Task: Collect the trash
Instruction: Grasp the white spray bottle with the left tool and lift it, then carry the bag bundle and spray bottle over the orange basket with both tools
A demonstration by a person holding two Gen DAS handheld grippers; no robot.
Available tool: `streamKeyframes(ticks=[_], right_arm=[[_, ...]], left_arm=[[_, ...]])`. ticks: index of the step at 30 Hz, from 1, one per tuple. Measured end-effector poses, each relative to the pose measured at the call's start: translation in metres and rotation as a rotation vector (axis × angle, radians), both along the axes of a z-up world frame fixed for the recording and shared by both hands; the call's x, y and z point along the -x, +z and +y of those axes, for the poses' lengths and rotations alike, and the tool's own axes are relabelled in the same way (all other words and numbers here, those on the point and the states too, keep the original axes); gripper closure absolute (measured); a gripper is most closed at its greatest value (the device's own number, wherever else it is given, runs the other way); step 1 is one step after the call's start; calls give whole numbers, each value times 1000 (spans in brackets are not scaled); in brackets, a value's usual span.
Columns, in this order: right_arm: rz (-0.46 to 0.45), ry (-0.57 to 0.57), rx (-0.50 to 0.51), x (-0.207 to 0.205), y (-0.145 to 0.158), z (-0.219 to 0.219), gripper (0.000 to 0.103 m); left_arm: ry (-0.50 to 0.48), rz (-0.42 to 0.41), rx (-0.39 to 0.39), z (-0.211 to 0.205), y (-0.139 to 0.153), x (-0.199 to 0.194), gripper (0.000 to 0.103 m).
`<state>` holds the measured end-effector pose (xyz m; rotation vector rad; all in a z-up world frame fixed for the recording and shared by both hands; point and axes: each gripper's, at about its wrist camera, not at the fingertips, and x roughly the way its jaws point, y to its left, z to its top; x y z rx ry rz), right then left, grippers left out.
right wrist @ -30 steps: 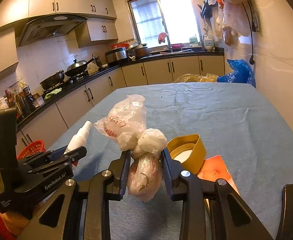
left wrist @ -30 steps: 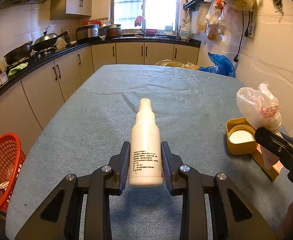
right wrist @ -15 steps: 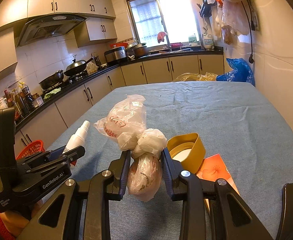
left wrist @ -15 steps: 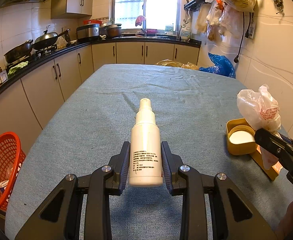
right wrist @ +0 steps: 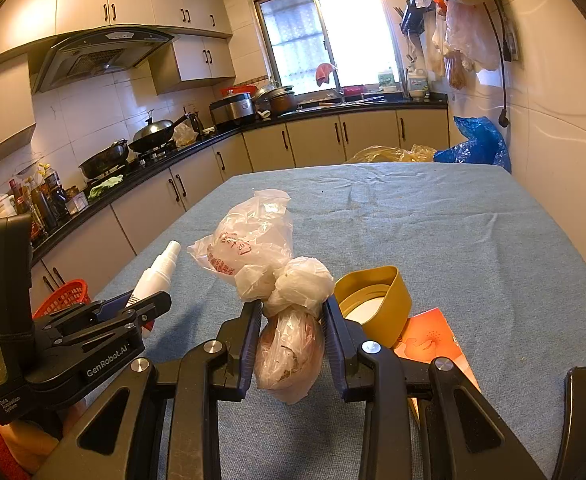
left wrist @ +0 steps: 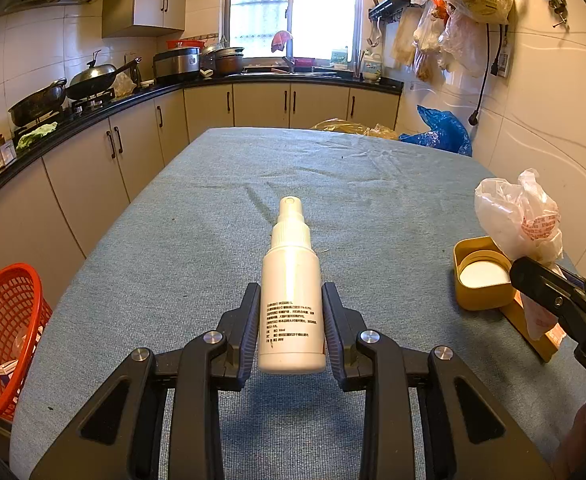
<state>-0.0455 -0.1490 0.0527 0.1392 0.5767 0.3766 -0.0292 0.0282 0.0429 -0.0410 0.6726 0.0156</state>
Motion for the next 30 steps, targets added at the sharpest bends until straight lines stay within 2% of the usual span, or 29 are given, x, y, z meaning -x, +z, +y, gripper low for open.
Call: streamKeyframes(ticks=[9,13,23,30], right_arm=[[56,6,-75,-4,1,-9,70],[75,30,-81,1,6,3,70],[97,205,-67,12,26,76,70],[128,314,-61,13,34,137,70]], left_arm=[[15,9,17,13,5,9,74],[32,-4,32,29,14,23,74],[144,-78,75,99,48,62,74],[257,-107,100,158,58,88,74]])
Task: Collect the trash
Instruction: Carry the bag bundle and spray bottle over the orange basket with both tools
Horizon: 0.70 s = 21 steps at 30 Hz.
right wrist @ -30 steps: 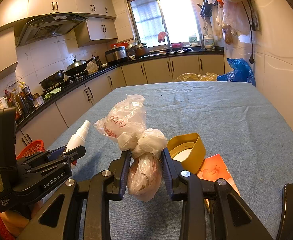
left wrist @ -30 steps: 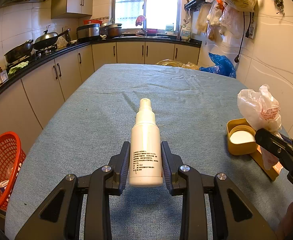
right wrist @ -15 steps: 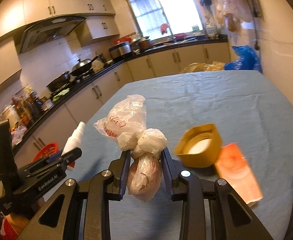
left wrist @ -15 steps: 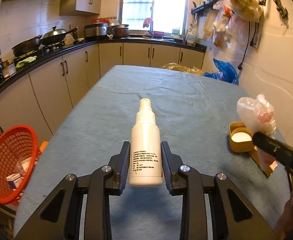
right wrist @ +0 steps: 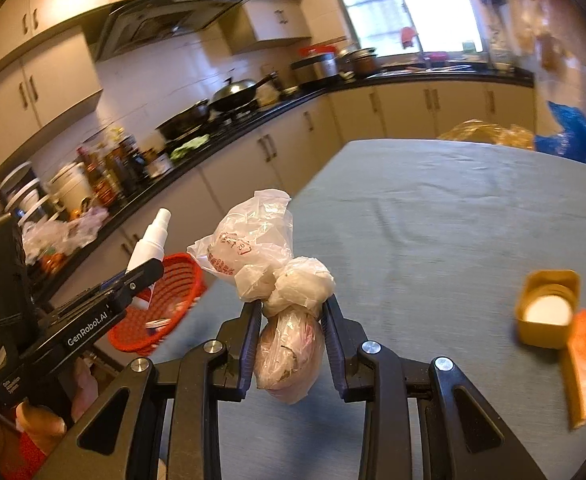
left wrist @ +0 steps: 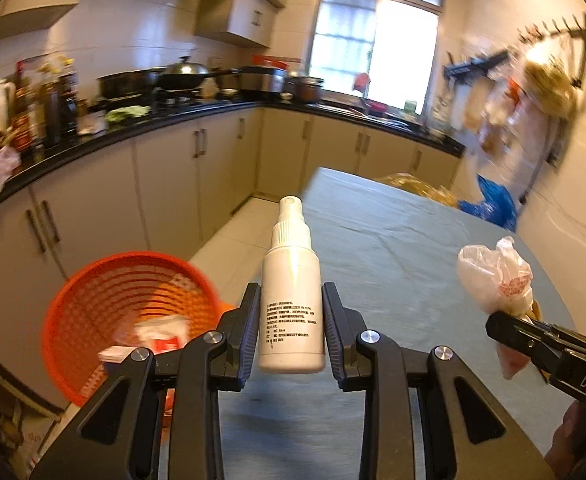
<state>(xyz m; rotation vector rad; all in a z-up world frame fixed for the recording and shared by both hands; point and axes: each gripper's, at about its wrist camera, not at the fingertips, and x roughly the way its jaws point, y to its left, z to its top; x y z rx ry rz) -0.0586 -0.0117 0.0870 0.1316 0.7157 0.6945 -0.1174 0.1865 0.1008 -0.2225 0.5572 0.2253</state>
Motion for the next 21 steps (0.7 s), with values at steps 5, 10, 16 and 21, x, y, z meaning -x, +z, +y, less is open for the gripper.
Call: streamKeyframes(ticks=[5,10,16,21], right_arm=[[15,73,17,4,4,41,70],[25,147,42,9,6,86,70],[55,208,79,8,2,135,70],[88,237,93,3,-4,167,69]], left_arm=[[97,-9,22,49,-3,24,74],[174,-1,50,90,-11,42,74],[233,4,97,128,-23,56,74],[238,19,115,138,-32,58,74]])
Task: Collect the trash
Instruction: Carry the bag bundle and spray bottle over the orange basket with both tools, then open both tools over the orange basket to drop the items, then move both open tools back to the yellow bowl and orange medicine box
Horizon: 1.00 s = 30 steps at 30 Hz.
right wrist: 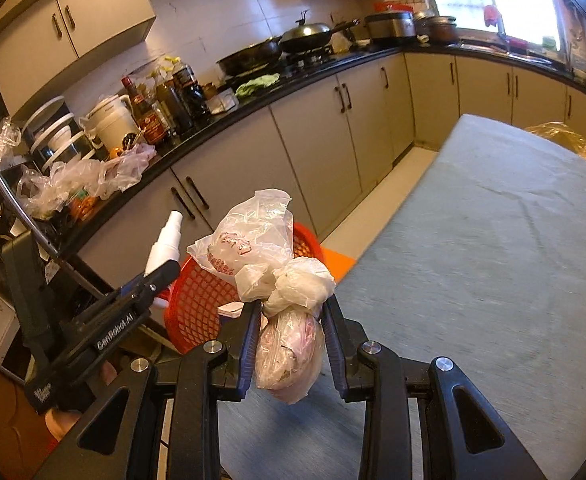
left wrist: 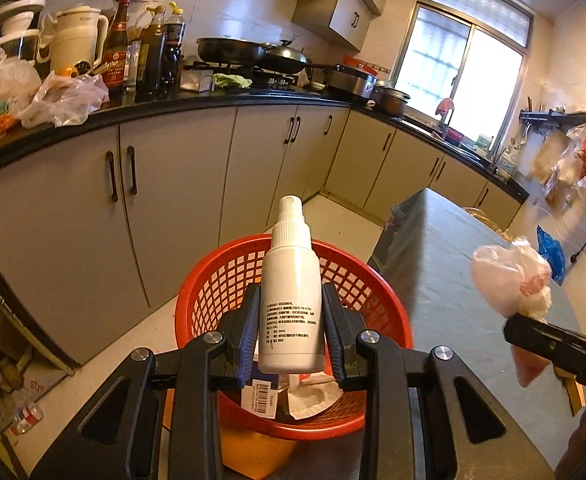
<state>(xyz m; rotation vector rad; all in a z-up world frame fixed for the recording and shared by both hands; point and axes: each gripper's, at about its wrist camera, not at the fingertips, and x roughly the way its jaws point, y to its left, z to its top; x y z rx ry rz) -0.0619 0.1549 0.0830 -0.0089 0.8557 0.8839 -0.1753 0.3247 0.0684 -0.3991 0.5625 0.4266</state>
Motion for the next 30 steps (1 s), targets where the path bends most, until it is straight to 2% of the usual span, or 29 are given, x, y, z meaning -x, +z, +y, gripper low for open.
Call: streamKeyframes(ticks=[11,20,21,24,30], right_arm=[[92,35,23,-25,-24,49,69],[125,33,40,-39,-39,71,67],[127,31,39,-40,-40,72,63],[135,32,34,-43,-43,73,52],[97,11,-9,-38,-31,54,52]], left_arm=[[3,37,14,20,-16,-9,74],[13,57,18,29,-25,-15,74],[15,58,16,29,-25,-16,71],[16,41,19,29,-23,-14,48],[9,29,-3,23,-16,-12,48]])
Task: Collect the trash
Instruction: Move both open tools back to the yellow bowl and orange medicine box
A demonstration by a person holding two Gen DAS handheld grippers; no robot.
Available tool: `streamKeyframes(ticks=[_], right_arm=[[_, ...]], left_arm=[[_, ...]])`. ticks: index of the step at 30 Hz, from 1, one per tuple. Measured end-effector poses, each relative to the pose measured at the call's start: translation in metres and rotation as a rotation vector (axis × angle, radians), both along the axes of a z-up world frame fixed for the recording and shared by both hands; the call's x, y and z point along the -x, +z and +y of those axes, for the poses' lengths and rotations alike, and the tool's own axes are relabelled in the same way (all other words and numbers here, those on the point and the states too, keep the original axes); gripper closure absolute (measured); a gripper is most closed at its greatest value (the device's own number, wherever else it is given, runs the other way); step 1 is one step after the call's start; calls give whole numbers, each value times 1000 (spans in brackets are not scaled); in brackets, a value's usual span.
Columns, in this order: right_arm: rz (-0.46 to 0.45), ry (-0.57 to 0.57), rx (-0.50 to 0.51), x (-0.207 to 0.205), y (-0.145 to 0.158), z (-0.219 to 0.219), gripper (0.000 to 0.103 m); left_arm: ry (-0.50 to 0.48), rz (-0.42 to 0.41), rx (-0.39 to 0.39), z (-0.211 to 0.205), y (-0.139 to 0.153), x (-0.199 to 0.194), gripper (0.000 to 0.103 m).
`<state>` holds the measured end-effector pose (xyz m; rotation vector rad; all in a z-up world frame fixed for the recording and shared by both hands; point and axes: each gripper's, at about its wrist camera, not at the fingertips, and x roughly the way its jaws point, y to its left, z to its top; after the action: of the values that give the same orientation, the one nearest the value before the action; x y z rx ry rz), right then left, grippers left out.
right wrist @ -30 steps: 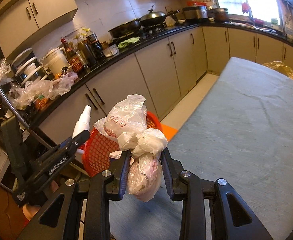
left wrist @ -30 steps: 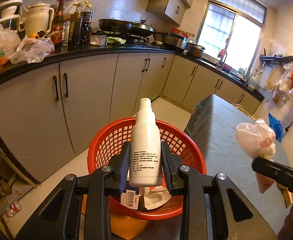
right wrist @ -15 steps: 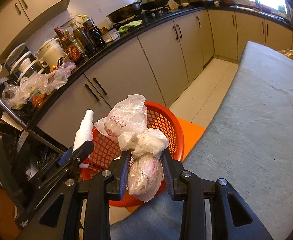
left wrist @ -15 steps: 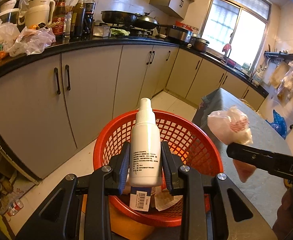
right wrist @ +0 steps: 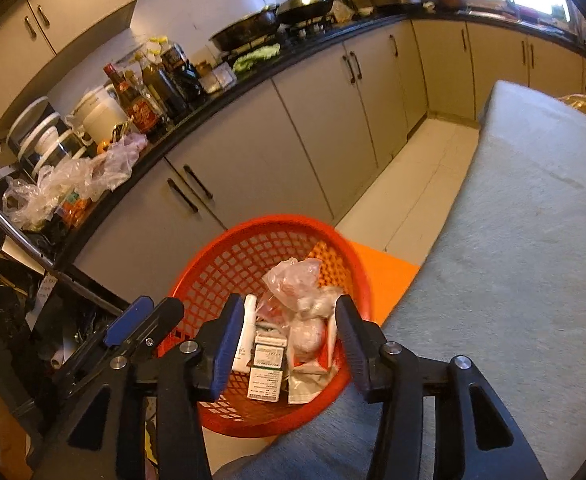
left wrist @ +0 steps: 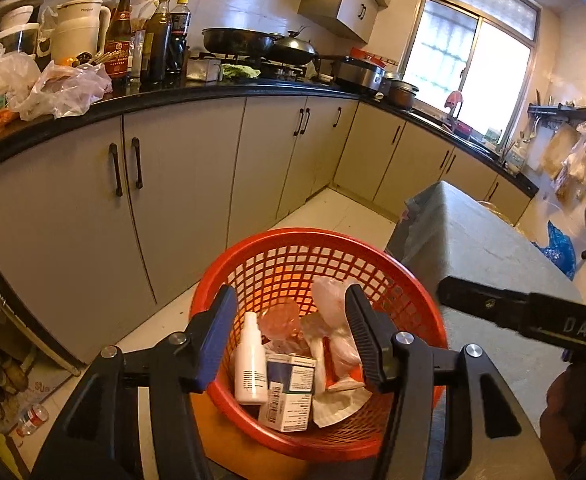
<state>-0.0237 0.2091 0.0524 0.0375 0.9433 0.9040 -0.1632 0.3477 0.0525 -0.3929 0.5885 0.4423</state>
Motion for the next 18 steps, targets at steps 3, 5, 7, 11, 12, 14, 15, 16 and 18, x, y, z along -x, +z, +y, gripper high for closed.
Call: streamKeyframes(ticks=[3,5,7,11,12,14,15,16,18], right_arm=[[-13,-23,-25,3,9,-17,52],[-19,-39,-33,6,13,-29,52],[-22,-53,-44,9,17,-41,52],[-18,-91,-63,13,21,-67,52],[-20,-102,-68,14,22,-75,52],[-27,-123,-75,15,23,-90,52],[-31,-134,-77,17,24,-98,52],[-32,-142,-79,18,24,-106,52],[-33,-163,-88,20,25,-124,52]], left_arm=[[-12,-7,-6,-6,5,0,48],[-26,-13,-13,-13,9,-1,48],[-41,-16,-18,-22,12,-2,48],[-88,-15,-36,-44,17,-9,48],[-104,-13,-40,-51,18,-11,48],[-133,-10,-48,-63,20,-15,48],[-142,-9,-51,-68,20,-16,48],[-157,-8,-57,-75,21,-18,48],[-181,-5,-69,-89,22,-22,48]])
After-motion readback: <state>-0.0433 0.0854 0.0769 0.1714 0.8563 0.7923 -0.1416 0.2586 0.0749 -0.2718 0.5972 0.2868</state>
